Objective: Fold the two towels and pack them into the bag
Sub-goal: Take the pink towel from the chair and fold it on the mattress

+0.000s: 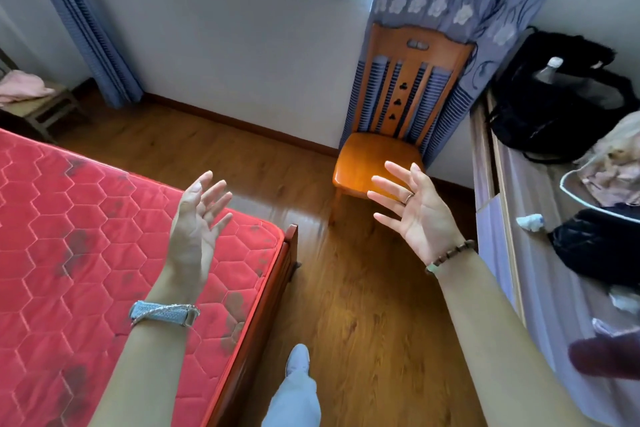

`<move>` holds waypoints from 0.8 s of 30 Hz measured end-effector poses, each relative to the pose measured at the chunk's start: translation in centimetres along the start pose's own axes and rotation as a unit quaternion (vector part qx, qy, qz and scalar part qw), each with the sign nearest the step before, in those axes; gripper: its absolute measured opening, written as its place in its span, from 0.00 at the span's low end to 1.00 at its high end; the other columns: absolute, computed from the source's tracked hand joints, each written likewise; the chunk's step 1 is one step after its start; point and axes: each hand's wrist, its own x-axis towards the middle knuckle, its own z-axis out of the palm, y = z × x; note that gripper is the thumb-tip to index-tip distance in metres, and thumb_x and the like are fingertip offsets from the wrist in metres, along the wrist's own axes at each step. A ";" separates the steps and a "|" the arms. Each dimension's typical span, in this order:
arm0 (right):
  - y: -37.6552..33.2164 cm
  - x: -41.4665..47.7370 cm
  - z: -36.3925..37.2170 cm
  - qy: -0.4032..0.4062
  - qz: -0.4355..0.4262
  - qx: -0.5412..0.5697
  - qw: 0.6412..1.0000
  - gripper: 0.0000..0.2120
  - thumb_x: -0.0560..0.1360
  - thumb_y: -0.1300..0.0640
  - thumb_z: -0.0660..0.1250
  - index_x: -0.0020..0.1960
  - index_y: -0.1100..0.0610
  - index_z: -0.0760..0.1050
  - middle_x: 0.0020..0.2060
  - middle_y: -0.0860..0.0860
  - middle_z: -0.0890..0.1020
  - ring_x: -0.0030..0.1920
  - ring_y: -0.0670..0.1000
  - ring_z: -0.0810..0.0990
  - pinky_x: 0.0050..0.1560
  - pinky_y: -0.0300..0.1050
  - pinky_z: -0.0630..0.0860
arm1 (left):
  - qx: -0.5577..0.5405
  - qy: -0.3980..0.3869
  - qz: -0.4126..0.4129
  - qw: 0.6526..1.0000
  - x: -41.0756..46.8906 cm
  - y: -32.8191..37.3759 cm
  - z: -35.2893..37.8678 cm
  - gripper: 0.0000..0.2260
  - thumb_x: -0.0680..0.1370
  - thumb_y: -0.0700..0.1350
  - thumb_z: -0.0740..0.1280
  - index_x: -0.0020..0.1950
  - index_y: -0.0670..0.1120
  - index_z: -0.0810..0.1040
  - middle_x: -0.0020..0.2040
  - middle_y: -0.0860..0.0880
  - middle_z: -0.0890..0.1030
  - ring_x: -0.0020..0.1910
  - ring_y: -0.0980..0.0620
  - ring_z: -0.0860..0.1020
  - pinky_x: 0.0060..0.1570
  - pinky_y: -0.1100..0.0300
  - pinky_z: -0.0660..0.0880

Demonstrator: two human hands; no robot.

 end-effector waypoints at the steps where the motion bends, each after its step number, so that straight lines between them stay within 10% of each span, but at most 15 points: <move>1: -0.4 1.2 0.4 -0.001 0.001 0.002 1.000 0.18 0.82 0.42 0.54 0.65 0.48 0.74 0.64 0.52 0.79 0.64 0.56 0.78 0.70 0.64 0.67 | -0.001 0.005 -0.001 1.000 1.2 0.1 0.0 0.21 0.82 0.56 0.56 0.73 0.51 0.70 0.68 0.48 0.77 0.68 0.49 0.76 0.70 0.44 0.69; 19: -5.4 16.5 2.1 0.006 0.005 0.029 1.000 0.21 0.82 0.43 0.54 0.71 0.47 0.70 0.67 0.52 0.77 0.64 0.55 0.78 0.57 0.54 0.75 | 0.028 0.007 -0.009 1.000 16.0 1.1 4.1 0.20 0.84 0.54 0.53 0.74 0.51 0.69 0.70 0.48 0.75 0.68 0.50 0.75 0.70 0.47 0.69; 24: -6.9 22.2 1.4 0.002 0.013 0.023 1.000 0.21 0.82 0.42 0.55 0.72 0.47 0.70 0.66 0.51 0.78 0.63 0.55 0.78 0.67 0.62 0.70 | 0.038 0.025 -0.014 0.999 19.3 0.0 6.1 0.20 0.84 0.54 0.53 0.74 0.51 0.68 0.70 0.48 0.75 0.69 0.50 0.75 0.71 0.46 0.68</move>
